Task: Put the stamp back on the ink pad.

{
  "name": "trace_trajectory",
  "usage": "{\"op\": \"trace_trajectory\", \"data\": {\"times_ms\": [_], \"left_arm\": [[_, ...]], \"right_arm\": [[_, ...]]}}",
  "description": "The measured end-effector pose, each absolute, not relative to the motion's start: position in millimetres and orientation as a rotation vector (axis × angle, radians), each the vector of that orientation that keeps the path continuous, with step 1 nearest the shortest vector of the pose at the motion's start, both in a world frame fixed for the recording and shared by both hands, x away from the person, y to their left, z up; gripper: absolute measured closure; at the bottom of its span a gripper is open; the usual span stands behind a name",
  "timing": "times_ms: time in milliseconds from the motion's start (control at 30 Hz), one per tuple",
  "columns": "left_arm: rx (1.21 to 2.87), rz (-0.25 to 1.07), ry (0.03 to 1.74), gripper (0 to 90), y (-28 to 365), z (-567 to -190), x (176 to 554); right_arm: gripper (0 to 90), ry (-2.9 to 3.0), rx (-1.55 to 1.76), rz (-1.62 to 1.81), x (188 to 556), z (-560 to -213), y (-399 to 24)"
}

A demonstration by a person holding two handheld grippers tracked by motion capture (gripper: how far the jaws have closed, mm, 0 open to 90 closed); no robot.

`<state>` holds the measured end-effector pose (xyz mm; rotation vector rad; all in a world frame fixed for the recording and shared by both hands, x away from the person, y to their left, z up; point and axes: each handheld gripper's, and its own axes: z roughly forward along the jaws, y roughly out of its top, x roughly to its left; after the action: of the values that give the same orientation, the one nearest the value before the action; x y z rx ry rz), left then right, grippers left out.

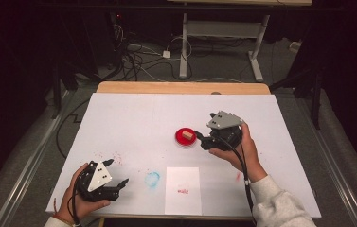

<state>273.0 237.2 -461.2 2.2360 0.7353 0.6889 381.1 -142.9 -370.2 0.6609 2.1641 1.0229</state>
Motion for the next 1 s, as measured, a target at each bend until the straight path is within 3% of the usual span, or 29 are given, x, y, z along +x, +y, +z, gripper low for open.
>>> {"op": "trace_trajectory", "data": {"times_ms": [633,1000], "left_arm": [[2.239,0.684,0.727,19.1,236,-461,273],[2.246,0.683,0.724,19.1,235,-461,273]], "right_arm": [[17.3,2.045,0.629,1.099,344,-382,-167],[18.0,2.022,0.630,1.110,328,-388,-184]]}}
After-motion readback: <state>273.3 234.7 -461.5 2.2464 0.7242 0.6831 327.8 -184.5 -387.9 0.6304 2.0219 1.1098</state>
